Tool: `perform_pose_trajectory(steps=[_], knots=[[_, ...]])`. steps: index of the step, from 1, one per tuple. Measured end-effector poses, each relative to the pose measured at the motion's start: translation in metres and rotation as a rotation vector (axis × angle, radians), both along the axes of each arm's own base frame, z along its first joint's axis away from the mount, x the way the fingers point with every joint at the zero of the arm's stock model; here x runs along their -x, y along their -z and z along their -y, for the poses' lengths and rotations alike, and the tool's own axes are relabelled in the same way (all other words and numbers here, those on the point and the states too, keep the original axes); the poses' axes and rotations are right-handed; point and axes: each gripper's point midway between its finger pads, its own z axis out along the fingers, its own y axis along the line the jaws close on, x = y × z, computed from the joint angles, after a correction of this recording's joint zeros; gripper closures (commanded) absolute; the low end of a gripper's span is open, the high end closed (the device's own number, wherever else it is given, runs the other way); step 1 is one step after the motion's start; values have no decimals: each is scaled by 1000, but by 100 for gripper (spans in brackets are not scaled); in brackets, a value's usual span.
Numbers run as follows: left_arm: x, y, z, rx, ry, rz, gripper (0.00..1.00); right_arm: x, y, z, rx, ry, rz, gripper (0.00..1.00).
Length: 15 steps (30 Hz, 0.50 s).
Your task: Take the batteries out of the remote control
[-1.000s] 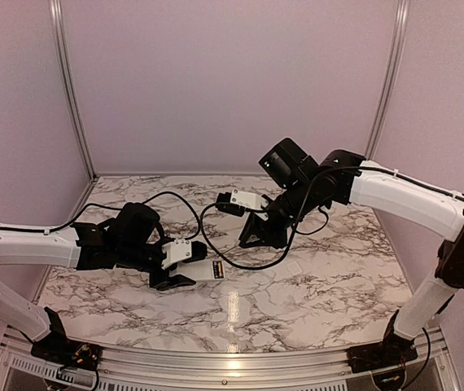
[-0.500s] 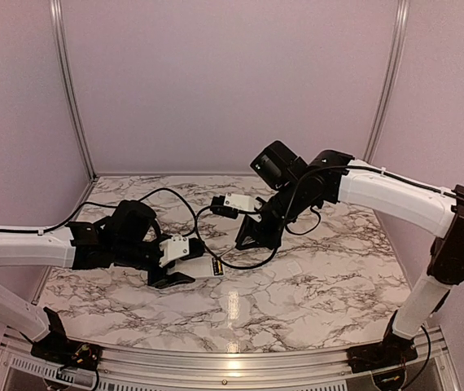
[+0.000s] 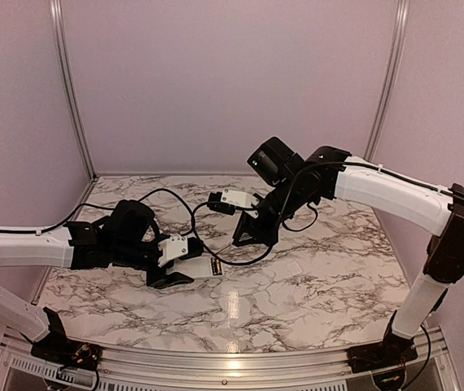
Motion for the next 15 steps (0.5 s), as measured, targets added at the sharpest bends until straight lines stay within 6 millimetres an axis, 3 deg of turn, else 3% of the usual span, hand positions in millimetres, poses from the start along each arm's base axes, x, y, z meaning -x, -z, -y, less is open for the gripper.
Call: perform_pose_trajectory(steps=[15], knots=[[-3, 0, -1, -2, -29, -6, 100, 5, 5, -3, 13, 9, -21, 100]])
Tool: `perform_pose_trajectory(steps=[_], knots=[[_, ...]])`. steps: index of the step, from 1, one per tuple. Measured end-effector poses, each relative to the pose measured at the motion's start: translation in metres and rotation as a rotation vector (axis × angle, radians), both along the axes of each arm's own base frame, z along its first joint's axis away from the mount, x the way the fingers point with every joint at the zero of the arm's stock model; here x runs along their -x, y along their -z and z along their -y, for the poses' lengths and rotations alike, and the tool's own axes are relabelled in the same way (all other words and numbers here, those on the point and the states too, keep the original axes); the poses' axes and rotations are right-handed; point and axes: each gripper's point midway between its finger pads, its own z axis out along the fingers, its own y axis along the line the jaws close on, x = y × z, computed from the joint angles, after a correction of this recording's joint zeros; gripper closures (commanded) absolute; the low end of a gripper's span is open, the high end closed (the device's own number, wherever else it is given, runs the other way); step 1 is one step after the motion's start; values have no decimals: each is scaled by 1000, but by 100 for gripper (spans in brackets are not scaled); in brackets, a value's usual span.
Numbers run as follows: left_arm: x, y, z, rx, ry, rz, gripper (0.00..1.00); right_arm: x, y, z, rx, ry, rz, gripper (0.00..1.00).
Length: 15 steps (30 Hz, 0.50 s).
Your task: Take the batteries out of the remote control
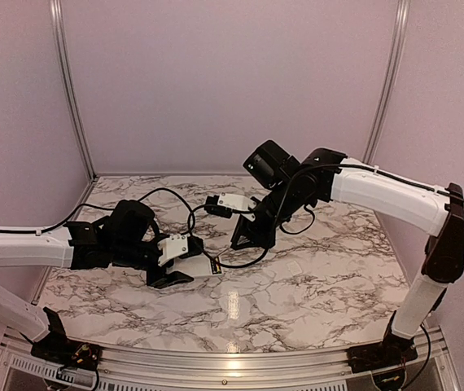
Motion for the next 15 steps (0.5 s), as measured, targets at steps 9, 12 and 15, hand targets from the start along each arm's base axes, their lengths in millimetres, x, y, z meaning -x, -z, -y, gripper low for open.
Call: perform_pose_trajectory(steps=[9, 12, 15], knots=[[-2, 1, -2, -8, -18, -2, 100, -9, 7, -7, 21, 37, -4, 100], [-2, 1, -2, -8, -20, -2, 100, -12, 6, -7, 25, 48, 8, 100], [-3, 2, -3, -11, -24, 1, 100, -14, 5, -6, 32, 58, 21, 100]])
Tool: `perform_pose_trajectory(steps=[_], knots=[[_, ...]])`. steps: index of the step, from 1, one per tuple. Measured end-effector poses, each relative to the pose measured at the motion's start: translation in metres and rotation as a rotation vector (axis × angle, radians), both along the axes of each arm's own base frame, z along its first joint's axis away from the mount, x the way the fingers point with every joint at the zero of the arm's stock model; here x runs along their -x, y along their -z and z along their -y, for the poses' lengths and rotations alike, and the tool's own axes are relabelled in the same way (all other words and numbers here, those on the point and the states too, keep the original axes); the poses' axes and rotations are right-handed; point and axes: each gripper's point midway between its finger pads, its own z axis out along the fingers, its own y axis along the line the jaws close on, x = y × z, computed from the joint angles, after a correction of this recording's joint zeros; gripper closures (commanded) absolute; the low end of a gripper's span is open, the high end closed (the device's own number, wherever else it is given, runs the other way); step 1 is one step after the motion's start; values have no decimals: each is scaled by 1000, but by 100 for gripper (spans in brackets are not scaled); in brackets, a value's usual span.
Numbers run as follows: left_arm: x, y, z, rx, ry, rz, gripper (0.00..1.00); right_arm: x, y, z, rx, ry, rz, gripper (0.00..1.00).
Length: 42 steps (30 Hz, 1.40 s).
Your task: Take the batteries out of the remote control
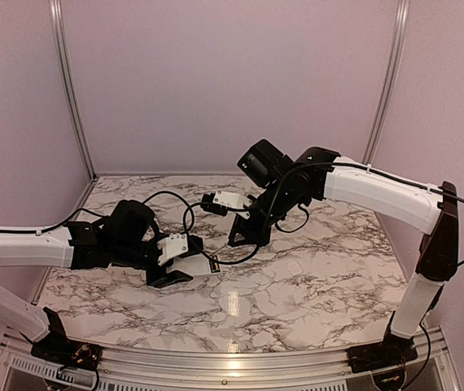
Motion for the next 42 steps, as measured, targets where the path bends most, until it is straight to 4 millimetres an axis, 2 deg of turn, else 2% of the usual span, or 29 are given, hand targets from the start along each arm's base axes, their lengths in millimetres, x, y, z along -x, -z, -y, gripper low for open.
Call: perform_pose_trajectory(steps=[11, 42], knots=[[-1, 0, -1, -2, -5, 4, 100, -2, 3, 5, 30, 22, 9, 100], [1, -2, -1, 6, -13, -11, 100, 3, -1, -2, -3, 3, -20, 100]])
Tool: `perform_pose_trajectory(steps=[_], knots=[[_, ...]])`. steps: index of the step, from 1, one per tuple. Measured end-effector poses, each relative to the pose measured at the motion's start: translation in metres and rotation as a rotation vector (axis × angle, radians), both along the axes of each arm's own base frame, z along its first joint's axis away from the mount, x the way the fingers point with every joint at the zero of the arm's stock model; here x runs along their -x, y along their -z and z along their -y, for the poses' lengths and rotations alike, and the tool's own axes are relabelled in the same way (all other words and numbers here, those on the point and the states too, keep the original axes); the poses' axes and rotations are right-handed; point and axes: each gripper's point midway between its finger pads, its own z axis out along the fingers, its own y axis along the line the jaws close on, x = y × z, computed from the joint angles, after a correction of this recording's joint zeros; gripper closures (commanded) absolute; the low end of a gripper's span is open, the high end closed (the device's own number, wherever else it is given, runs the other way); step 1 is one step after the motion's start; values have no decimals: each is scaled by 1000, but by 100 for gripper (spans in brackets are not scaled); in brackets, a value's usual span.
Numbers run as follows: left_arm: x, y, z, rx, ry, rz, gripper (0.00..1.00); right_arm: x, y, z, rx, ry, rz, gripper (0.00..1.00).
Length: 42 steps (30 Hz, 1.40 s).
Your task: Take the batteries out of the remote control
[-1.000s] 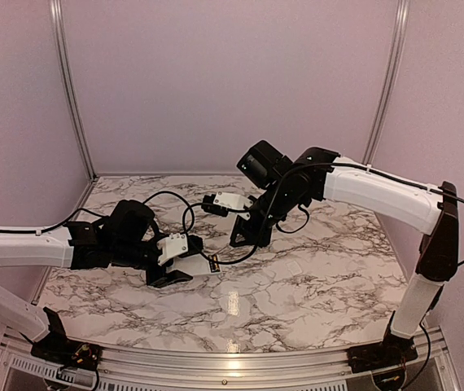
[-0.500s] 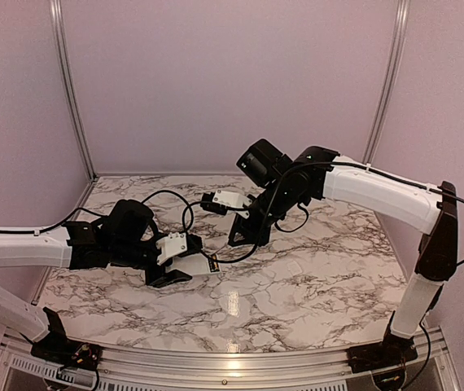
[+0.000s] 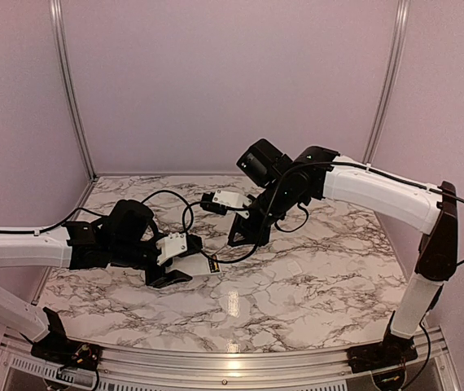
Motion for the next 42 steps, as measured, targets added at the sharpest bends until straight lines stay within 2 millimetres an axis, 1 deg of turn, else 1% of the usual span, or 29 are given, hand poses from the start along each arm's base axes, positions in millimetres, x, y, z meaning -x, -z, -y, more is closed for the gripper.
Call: perform_pose_trajectory(steps=[12, 25, 30, 39, 42], knots=[[0, 0, 0, 0, 0, 0, 100, 0, 0, -1, -3, -7, 3, 100], [3, 4, -2, -26, 25, 11, 100, 4, 4, -5, -44, -62, 19, 100], [6, 3, -4, -41, 61, 37, 100, 10, 2, -5, -85, -97, 21, 100], [8, -3, -13, -89, 122, 125, 100, 14, -4, -11, -141, -151, 12, 100], [4, -9, -14, -96, 130, 180, 100, 22, -6, -14, -160, -184, -13, 100]])
